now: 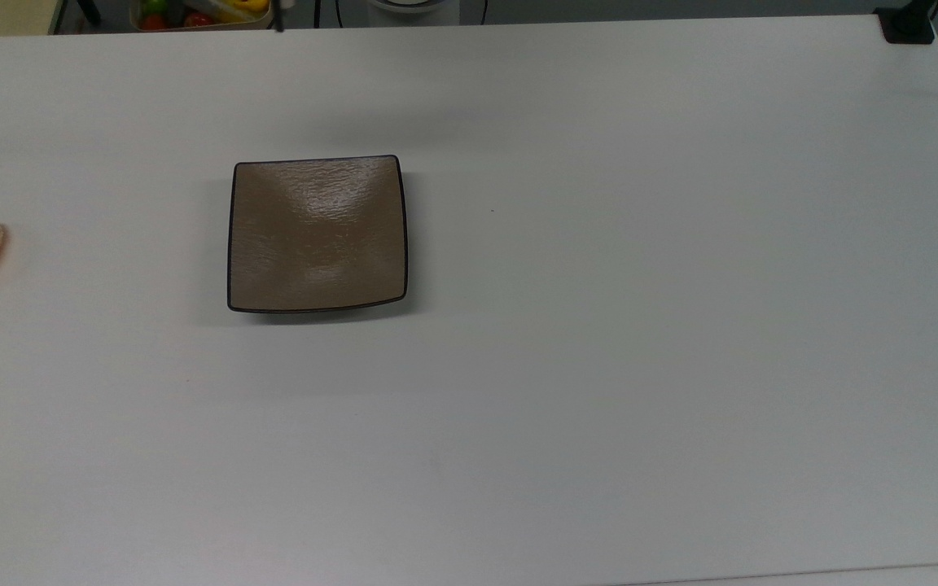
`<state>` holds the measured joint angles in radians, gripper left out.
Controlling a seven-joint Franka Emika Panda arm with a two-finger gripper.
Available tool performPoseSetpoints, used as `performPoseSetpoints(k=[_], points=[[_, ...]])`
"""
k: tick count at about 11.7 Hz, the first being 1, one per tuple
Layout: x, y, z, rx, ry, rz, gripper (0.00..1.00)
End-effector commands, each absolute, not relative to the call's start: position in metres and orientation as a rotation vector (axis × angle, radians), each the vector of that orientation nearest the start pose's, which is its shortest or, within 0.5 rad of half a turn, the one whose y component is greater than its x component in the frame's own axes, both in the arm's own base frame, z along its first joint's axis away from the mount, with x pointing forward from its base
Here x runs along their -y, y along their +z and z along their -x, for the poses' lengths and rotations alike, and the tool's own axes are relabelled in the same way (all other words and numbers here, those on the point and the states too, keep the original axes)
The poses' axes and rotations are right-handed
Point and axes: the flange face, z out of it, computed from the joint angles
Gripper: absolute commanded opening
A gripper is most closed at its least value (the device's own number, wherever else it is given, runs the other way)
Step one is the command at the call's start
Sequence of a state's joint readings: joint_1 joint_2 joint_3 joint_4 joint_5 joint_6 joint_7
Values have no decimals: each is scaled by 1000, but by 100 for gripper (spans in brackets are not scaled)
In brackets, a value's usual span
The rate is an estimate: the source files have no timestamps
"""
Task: Bread is placed on a ceramic plate
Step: 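Move the open gripper over the orange bread roll and lower it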
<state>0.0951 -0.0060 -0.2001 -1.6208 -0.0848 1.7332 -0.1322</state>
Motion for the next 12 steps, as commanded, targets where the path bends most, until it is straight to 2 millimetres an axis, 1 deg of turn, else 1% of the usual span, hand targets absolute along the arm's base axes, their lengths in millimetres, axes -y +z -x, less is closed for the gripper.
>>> performPoseSetpoints(k=[1, 4, 6, 8, 10, 11, 12], points=[[124, 585, -570, 154, -277, 3325, 100], [187, 553, -586, 78, -358, 3383, 100], [216, 527, -599, 36, -424, 3412, 100], [246, 494, -611, -10, -479, 3437, 100], [283, 461, -617, -77, -556, 3459, 100], [298, 451, -621, -103, -603, 3471, 100], [311, 429, -621, -119, -566, 3484, 100]])
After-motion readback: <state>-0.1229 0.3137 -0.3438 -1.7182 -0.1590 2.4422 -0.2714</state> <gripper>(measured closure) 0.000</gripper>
